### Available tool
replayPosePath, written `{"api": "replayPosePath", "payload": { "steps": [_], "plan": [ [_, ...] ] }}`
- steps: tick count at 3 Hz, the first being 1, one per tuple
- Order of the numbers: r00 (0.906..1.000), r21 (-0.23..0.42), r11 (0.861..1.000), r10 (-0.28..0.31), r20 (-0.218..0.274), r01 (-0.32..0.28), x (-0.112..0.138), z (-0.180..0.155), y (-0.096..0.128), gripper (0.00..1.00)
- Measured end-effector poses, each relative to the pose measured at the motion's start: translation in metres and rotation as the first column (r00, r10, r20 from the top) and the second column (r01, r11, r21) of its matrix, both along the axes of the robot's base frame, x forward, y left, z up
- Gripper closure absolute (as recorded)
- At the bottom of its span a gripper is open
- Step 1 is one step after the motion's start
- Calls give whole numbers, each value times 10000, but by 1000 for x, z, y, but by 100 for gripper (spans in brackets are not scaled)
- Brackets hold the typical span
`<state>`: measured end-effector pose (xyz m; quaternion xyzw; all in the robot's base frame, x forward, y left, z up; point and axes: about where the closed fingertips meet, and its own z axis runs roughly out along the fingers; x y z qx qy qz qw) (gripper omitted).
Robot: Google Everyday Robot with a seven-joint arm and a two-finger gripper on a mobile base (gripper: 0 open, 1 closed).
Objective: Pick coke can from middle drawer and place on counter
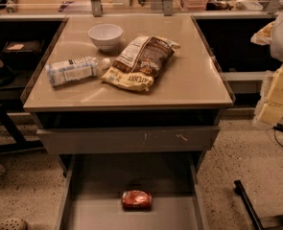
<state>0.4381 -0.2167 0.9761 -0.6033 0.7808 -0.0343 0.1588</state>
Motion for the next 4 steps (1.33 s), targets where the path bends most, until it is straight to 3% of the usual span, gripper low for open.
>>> {"api": "replayPosePath", "payload": {
  "steps": [1, 2, 3, 4],
  "plan": [
    [10000, 0, 10000, 0, 0, 0, 0, 0, 0, 0],
    [9999, 212, 9997, 76, -107, -73, -7, -10, 15, 0],
    [9995, 659, 9977, 202, -230, -186, -16, -44, 48, 0],
    [9995, 659, 9977, 202, -226, -187, -16, -44, 48, 0]
  ]
}}
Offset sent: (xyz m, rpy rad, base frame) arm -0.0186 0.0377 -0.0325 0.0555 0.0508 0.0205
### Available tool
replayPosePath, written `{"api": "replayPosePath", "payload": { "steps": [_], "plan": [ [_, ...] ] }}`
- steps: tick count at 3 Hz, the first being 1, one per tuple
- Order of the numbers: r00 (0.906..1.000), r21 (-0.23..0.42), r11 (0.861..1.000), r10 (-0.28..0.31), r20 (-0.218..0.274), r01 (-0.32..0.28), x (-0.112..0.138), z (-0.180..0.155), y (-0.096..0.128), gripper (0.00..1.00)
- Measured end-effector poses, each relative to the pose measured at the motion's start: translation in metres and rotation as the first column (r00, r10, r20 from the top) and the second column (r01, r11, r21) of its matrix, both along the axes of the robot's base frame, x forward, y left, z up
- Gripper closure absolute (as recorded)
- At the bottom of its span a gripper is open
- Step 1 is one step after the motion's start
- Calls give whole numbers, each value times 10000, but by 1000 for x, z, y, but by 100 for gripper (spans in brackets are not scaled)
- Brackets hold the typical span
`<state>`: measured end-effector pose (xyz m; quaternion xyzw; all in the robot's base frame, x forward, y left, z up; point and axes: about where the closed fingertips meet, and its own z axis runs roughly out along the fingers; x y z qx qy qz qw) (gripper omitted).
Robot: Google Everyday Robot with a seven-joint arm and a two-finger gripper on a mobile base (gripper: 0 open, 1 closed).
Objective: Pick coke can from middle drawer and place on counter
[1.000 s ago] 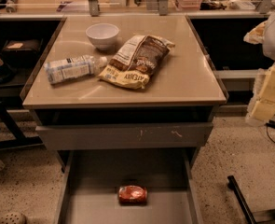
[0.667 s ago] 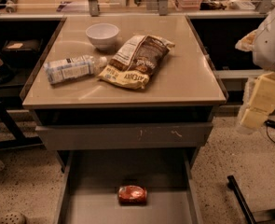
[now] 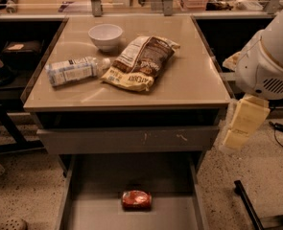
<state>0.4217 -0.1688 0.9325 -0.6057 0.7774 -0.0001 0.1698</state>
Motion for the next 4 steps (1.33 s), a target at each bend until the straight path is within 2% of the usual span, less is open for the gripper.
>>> {"api": "replayPosePath", "payload": {
  "steps": [1, 2, 3, 4],
  "plan": [
    [9993, 371, 9993, 57, -359, -44, -8, -30, 17, 0],
    [9958, 989, 9951, 65, -909, 26, -16, -95, 54, 0],
    [9907, 1300, 9914, 46, -1362, 132, -27, -156, 84, 0],
    [9910, 1284, 9916, 21, -1335, 152, -30, -166, 85, 0]
  ]
}}
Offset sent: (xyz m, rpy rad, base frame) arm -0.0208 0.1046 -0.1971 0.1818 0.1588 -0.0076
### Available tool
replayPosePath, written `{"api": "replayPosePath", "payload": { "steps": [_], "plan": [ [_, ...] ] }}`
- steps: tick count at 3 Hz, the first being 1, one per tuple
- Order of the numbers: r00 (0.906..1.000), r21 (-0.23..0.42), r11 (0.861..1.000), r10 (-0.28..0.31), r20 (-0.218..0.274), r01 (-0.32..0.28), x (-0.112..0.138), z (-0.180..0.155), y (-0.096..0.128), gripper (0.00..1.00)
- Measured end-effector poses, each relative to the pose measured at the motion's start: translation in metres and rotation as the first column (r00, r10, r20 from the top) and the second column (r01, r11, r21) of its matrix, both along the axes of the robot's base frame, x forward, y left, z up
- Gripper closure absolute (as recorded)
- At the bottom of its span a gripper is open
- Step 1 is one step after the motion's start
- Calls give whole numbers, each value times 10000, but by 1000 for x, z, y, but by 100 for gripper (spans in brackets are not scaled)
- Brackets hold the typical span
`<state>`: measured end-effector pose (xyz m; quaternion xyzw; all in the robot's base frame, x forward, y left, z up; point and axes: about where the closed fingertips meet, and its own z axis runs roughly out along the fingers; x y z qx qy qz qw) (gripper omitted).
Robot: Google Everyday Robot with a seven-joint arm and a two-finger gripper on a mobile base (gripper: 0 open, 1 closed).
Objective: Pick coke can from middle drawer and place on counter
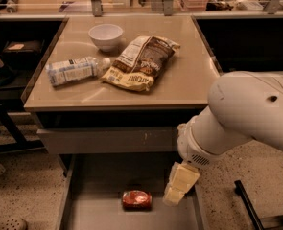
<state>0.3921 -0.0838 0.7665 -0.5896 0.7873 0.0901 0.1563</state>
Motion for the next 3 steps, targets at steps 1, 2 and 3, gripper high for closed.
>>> {"api": "replayPosePath", "payload": {
  "steps": [1, 2, 3],
  "plan": [
    [9995, 16, 10000, 23, -308, -23, -6, -20, 9, 0],
    [9952, -150, 9998, 102, -973, -117, -11, -84, 31, 0],
    [9900, -58, 9996, -264, -1382, 259, -8, -149, 45, 0]
  ]
}}
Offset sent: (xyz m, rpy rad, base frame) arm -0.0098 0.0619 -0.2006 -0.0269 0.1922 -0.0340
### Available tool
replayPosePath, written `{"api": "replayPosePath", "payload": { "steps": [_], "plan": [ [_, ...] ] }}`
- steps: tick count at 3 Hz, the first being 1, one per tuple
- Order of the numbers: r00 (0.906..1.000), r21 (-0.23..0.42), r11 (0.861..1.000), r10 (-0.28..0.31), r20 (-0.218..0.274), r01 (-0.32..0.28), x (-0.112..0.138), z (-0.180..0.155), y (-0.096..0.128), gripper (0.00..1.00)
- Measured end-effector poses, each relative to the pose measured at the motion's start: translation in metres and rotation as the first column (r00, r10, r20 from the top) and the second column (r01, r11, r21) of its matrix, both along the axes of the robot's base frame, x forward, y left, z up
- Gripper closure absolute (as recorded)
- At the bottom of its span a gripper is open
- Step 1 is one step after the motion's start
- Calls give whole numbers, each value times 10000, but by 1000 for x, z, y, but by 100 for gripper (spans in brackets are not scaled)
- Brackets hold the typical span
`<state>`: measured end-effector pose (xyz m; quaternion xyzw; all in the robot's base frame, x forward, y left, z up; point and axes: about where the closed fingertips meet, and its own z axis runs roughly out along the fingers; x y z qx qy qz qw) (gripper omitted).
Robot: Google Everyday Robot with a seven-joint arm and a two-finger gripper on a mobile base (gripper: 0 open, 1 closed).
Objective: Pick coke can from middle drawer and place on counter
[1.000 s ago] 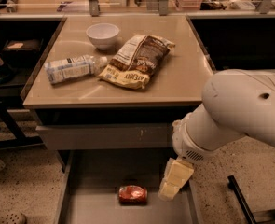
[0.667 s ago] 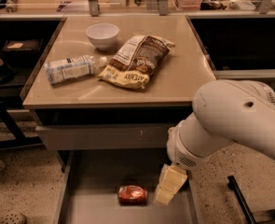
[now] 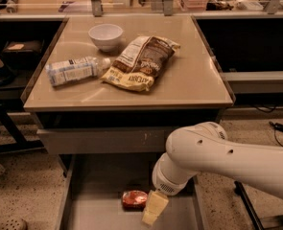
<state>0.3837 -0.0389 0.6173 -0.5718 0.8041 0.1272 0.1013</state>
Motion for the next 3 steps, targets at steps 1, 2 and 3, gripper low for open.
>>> {"api": "replayPosePath", "payload": {
  "steps": [1, 2, 3],
  "plan": [
    [10000, -3, 10000, 4, 0, -4, 0, 0, 0, 0],
    [10000, 402, 9992, 34, -91, -31, 7, -31, 16, 0],
    [9996, 1028, 9947, 53, -291, -23, 25, -89, 43, 0]
  ]
}}
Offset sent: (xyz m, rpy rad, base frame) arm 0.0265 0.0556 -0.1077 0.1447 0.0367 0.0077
